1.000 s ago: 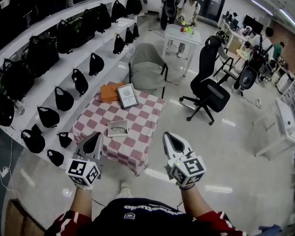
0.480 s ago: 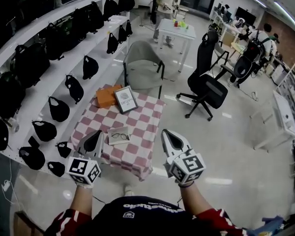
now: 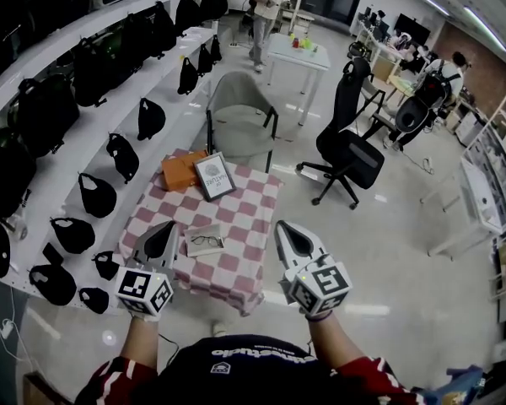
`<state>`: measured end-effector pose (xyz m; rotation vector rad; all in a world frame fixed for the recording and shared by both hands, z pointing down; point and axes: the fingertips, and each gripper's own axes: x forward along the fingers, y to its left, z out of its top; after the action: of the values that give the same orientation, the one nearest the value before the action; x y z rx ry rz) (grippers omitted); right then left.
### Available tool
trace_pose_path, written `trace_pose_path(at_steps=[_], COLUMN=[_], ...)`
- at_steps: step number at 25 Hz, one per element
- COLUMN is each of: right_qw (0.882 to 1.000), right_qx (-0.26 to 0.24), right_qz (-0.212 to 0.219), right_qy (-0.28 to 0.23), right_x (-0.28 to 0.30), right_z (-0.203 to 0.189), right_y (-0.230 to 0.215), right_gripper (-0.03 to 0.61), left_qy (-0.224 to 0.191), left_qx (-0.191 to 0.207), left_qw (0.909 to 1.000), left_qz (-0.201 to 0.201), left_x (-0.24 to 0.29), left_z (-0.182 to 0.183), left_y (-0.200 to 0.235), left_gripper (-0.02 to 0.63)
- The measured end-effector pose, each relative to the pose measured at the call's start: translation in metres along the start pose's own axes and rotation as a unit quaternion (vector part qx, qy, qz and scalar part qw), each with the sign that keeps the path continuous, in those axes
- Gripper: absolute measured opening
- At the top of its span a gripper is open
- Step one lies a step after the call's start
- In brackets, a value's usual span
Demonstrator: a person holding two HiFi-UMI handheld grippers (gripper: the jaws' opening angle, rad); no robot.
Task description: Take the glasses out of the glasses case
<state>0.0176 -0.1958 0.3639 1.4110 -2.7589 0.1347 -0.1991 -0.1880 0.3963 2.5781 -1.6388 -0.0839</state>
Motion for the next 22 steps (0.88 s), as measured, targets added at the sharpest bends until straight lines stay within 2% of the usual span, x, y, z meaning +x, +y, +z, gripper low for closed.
trace_pose_path(at_steps=[7,13,19,22], right_qw=[1.0,1.0,0.999,0.999], right_qx=[0.007,0.003,0.002,0.005], right_qz=[-0.005,0.016,0.033,0.037], right_qy=[0.009,0.002,-0.002,0.003], right_x=[0.008,0.023,0.039,0.045], right_z=[-0.003,-0.003,0.001,-0.003], right_y=[-0.012,-0.022,-0.022,-0.02], right_gripper=[-0.006,-0.006,-0.006,-0.006], left_qy=[0.013,0.004,0.005,0.017], left_qx=[0.006,0.008,0.037,0.042], left_qw=[0.9999,1.0,0.9993,0.9988], left_qz=[-0.004,0.001,-0.001,-0.017], left_x=[0.018,0.033,0.04,0.046], left_z=[-0.006,-0.003,0.003,-0.004], left_y=[0.004,0.003,0.002,-0.001], left_gripper=[0.006,0.006,0.008,0.071])
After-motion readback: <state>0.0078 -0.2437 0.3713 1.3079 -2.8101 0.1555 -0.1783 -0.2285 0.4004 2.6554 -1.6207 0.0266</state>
